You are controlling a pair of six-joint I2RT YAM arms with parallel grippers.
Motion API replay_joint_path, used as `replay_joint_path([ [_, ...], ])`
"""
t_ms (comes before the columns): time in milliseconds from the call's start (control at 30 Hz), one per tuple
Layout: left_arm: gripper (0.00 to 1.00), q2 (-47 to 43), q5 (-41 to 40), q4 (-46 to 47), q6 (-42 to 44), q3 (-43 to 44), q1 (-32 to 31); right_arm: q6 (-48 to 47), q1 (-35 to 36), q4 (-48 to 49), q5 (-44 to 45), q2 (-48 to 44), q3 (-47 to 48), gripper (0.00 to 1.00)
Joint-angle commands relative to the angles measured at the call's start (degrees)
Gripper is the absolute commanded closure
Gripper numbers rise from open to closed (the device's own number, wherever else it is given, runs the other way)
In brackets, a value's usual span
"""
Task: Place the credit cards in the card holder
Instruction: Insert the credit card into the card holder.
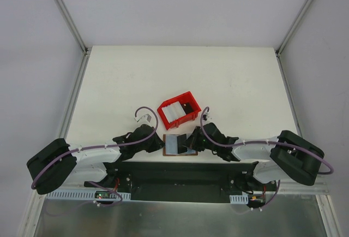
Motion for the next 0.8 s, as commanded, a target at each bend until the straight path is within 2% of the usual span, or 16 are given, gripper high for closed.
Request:
replay_joint_path([
  [0,1.00,0.84,-0.89,-6.71,1.90,-1.87,-0.40,-1.07,-0.32,-4.52,3.41,0.07,-0.05,0.99],
  [167,1.00,1.81,-0.46,-6.44,2.17,-1.25,-0.40,-0.98,0.03,-2.59,0.07,4.81,2.33,0.99],
  [300,1.00,1.63,-0.72,-6.35,2.08,-1.42,-0.40,-0.01,0.73,-2.15,0.32,5.26,2.07,0.99],
  [500,1.00,1.28,-0.89,-6.44,1.99,-1.51,-0.40,0.51,0.73,-3.46,-0.29,3.77,1.81,0.99],
  [767,1.00,1.10,-1.16,-6.44,1.82,-1.69,-0.31,-0.71,0.56,-11.20,3.14,-2.21,1.45,0.99],
])
